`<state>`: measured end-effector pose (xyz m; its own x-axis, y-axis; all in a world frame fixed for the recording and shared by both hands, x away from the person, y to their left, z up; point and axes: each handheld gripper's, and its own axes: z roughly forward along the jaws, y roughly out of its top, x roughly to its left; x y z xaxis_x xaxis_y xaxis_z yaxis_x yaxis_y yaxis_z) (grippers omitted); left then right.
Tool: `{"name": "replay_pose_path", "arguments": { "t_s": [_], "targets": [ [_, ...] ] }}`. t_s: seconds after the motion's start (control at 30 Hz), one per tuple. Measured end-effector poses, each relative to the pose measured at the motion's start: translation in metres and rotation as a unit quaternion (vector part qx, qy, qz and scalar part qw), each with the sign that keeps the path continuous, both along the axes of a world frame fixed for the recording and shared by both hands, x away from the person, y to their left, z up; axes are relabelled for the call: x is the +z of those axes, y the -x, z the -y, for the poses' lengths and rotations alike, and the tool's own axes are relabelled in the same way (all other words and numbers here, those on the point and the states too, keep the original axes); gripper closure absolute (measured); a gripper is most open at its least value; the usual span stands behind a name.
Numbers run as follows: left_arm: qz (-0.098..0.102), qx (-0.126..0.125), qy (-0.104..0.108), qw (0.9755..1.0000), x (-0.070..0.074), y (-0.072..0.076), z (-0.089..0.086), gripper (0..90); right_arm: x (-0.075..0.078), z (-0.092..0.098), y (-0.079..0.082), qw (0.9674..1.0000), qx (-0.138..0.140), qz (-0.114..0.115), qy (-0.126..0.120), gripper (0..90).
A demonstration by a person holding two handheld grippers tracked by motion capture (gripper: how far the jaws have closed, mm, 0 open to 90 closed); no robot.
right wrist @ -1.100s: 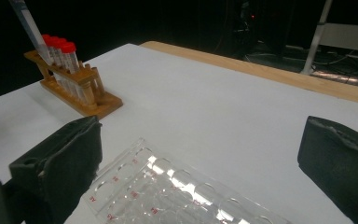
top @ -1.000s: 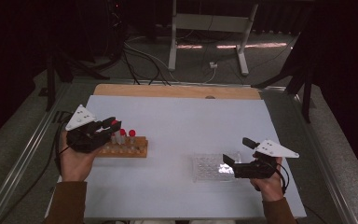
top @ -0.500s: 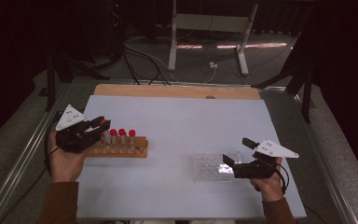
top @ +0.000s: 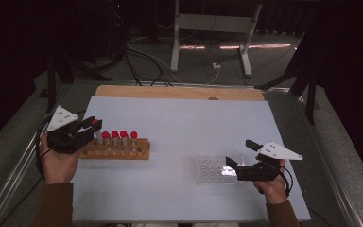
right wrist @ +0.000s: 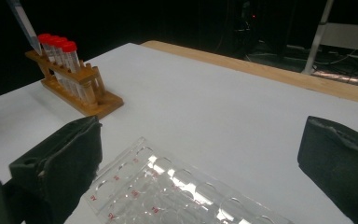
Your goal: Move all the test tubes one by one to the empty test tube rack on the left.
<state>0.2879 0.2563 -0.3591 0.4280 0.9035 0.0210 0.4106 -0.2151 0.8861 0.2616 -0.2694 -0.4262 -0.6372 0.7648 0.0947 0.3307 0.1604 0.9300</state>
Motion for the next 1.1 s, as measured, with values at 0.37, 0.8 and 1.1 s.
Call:
{"name": "replay_pose_path", "arguments": {
  "t_s": [0.37,0.8,1.1],
  "targets": [
    [0.003,0.023,0.01,0.9997,-0.01,-0.006,-0.012,70.7,-0.001,0.0,-0.001,1.0,0.001,0.0,0.001,0.0],
    [-0.001,0.033,0.021,0.9992,-0.02,-0.009,-0.018,70.6,-0.002,-0.001,-0.001,1.0,0.002,-0.002,0.002,0.0],
    [-0.008,0.039,0.026,0.9989,-0.028,-0.01,-0.023,70.6,-0.002,0.0,-0.001,1.0,0.002,-0.003,0.001,0.0]
  ]
}}
